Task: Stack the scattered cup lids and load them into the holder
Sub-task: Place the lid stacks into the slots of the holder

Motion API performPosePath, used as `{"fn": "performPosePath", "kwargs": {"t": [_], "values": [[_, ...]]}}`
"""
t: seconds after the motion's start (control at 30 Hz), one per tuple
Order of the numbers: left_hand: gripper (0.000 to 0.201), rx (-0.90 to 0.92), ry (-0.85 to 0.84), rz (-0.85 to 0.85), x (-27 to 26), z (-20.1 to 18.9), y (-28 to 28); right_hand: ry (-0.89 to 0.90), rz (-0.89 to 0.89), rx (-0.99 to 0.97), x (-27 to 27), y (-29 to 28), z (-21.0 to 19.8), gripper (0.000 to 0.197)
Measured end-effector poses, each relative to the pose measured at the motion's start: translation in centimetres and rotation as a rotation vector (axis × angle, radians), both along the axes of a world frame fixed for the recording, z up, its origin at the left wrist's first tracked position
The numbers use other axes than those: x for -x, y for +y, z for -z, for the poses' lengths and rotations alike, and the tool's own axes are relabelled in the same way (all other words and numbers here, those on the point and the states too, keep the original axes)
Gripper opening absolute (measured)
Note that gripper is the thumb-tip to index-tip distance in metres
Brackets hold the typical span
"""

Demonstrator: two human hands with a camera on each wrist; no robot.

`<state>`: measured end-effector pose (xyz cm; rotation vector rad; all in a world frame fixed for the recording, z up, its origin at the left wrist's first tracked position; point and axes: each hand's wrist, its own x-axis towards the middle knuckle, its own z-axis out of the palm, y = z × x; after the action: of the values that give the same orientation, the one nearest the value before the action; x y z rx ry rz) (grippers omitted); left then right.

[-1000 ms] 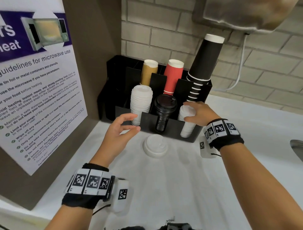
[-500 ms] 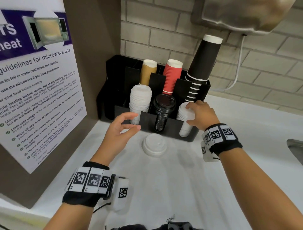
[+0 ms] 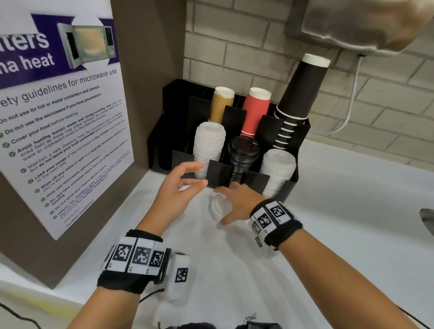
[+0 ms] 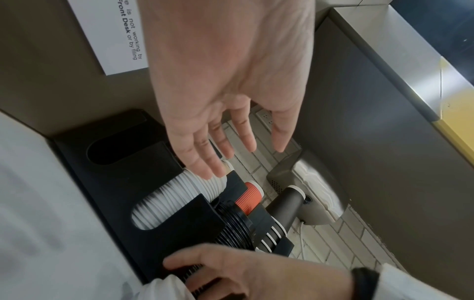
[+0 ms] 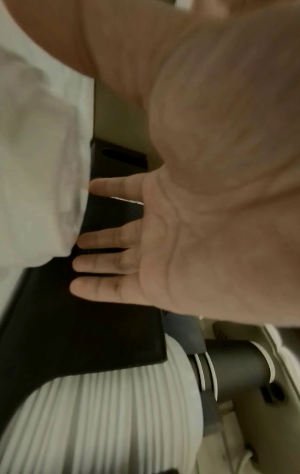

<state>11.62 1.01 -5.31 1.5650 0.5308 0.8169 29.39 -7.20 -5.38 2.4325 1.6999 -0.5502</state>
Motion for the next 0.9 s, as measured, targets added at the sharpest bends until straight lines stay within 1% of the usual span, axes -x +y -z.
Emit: {"fn": "performPosePath", "kwargs": {"t": [0.13, 0.27, 0.4, 0.47, 0.53, 0.6, 0.67, 0.7, 0.73, 0.77, 0.8, 0.9], "values": [[0.032, 0.015, 0.000, -0.012, 0.4, -0.1, -0.1, -0.013, 0.029, 0.041, -0.1, 0.6, 0.5, 0.100], [0.031, 0.007, 0.001, -0.023, 0.7, -0.3, -0.1, -0.040, 0.027, 0.055, 0.0, 0.8, 0.8, 0.095], [0.031, 0.016, -0.008, -0.018, 0.8, -0.4, 0.0, -0.018, 0.040, -0.006, -0.2, 0.2, 0.2, 0.090], [0.031, 0.013, -0.006, -0.017, 0.7, -0.3, 0.0, 0.040, 0.065, -0.086, -0.5, -0.4, -0.7, 0.086], [0.035, -0.001, 0.014, -0.003, 0.4, -0.2, 0.0, 0.167, 0.106, -0.226, -0.8, -1.1, -1.9, 0.081], [0.048, -0.001, 0.044, 0.057, 0.2, -0.1, -0.3, 0.340, 0.118, -0.401, -0.7, -2.1, -3.0, 0.075], [0.076, 0.011, 0.069, 0.163, -0.2, 0.1, -0.7, 0.557, 0.121, -0.548, 0.0, -3.2, -4.0, 0.070], [0.090, 0.020, 0.069, 0.215, -0.4, 0.1, -1.0, 0.674, 0.129, -0.595, 0.7, -3.7, -4.4, 0.068], [0.099, 0.028, 0.056, 0.259, -0.7, 0.1, -1.4, 0.780, 0.135, -0.630, 1.3, -4.1, -4.6, 0.068], [0.103, 0.035, 0.031, 0.291, -0.9, 0.1, -1.7, 0.857, 0.137, -0.657, 1.8, -4.4, -4.6, 0.068], [0.102, 0.043, 0.000, 0.311, -1.2, 0.0, -2.1, 0.903, 0.138, -0.682, 2.2, -4.7, -4.6, 0.068], [0.097, 0.030, -0.050, 0.336, -1.3, -0.3, -2.4, 0.984, 0.147, -0.744, 2.8, -5.6, -4.9, 0.073]]}}
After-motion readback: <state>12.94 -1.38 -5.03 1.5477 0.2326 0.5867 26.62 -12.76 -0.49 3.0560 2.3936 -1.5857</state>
